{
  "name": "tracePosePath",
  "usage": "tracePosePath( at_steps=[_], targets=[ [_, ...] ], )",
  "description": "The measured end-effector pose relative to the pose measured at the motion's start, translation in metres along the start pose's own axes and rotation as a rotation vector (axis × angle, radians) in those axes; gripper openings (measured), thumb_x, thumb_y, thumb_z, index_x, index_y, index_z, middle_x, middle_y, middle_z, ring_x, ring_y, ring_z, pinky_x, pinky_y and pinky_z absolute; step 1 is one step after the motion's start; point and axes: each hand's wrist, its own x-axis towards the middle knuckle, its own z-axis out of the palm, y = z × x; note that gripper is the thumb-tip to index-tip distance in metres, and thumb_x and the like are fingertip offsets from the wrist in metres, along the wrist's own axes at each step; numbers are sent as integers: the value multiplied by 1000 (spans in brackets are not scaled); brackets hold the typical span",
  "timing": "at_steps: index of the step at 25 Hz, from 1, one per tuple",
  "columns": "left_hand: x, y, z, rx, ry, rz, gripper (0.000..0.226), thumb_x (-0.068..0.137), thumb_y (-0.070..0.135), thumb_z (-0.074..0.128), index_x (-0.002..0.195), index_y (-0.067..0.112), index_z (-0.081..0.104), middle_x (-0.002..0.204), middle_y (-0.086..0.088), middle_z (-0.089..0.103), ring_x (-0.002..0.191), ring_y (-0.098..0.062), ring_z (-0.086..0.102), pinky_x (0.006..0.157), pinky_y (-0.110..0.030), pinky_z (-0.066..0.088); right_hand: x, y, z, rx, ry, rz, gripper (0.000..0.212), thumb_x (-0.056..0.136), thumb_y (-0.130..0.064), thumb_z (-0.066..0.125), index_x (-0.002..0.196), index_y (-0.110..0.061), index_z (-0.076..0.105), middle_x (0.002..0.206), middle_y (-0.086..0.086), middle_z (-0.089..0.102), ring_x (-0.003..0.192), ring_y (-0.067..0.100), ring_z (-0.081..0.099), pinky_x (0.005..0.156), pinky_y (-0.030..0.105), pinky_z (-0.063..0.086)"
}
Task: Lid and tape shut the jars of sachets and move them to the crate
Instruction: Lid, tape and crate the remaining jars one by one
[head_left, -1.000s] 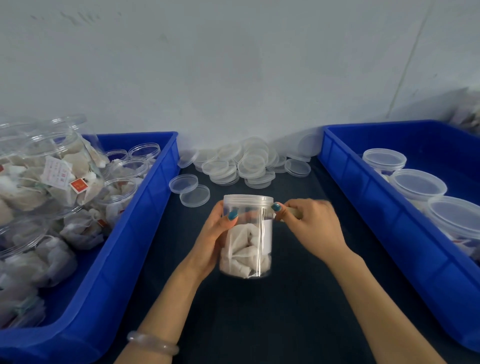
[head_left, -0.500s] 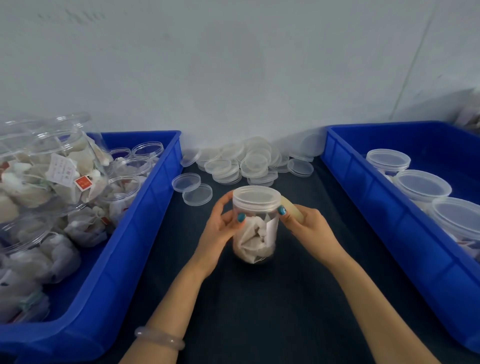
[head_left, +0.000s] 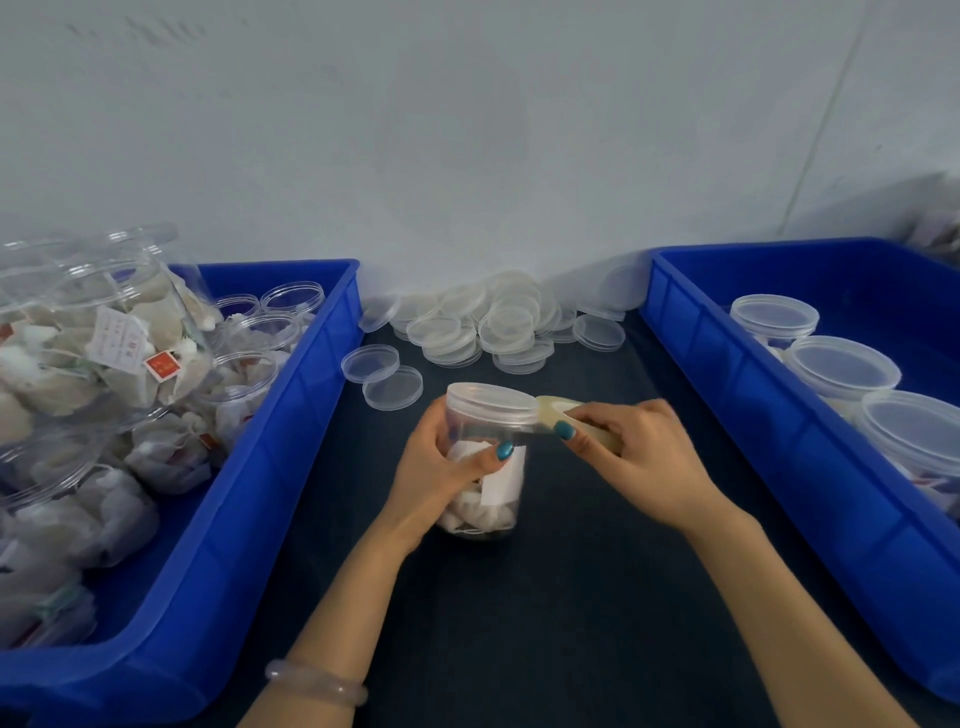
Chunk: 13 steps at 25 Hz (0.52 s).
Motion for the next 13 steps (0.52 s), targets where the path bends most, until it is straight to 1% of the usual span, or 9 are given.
tracePosePath(
  at_steps=[1, 3, 5, 6, 8, 10, 11, 13],
  targets=[
    [0, 1, -3, -33, 0, -6, 64, 63, 37, 88, 117, 38, 55, 110, 31, 68, 105, 12, 62, 77, -6, 48, 0, 0, -2, -59, 57, -33, 67, 92, -75, 24, 94, -27, 70, 62, -7, 59, 61, 7, 53, 80, 30, 33],
    [1, 5, -4, -108, -22, -13, 69, 58, 43, 83, 120, 36, 55, 113, 22, 71, 108, 3, 64, 79, -12, 52, 1, -2, -4, -181, 161, -39, 65, 93, -74, 23, 79, -27, 66, 58, -9, 54, 60, 5, 49, 80, 32, 27],
    [-1, 7, -3, -183, -39, -25, 71, 57, 44, 81, 121, 27, 57, 111, 10, 74, 102, -8, 70, 74, -18, 55, 3, 1, -5, -229, 233, 17, 67, 89, -78, 23, 66, -26, 59, 54, -8, 49, 58, 6, 46, 79, 33, 24],
    [-2, 9, -4, -233, -40, -23, 70, 56, 42, 80, 119, 23, 58, 107, 5, 74, 96, -13, 71, 71, -21, 56, 5, 3, -7, -201, 242, 58, 70, 88, -81, 22, 63, -26, 57, 52, -7, 49, 58, 7, 47, 81, 33, 25],
    [-5, 15, -7, -327, -56, -11, 74, 52, 43, 85, 117, 19, 58, 102, 2, 75, 90, -16, 71, 69, -26, 57, 8, 12, -11, -96, 230, 140, 72, 85, -84, 23, 62, -25, 58, 50, -5, 51, 58, 11, 51, 87, 33, 27],
    [-8, 19, -9, -383, -99, -20, 89, 45, 54, 91, 119, 18, 58, 104, 0, 74, 92, -18, 71, 73, -30, 59, 9, 18, -14, -54, 251, 181, 67, 77, -83, 29, 61, -25, 58, 48, -5, 52, 57, 14, 52, 91, 31, 26],
    [-10, 19, -8, -416, -109, -44, 93, 42, 58, 92, 120, 18, 58, 105, -2, 74, 95, -20, 70, 76, -33, 60, 10, 18, -14, -60, 266, 181, 65, 76, -83, 30, 61, -26, 57, 47, -5, 52, 56, 14, 51, 91, 31, 27],
    [-12, 19, -3, -547, -138, -153, 96, 39, 59, 94, 120, 17, 63, 109, -10, 71, 101, -28, 67, 82, -40, 58, 14, 15, -10, -92, 278, 155, 62, 77, -81, 30, 64, -26, 58, 48, -5, 51, 55, 13, 50, 90, 33, 29]
  ],
)
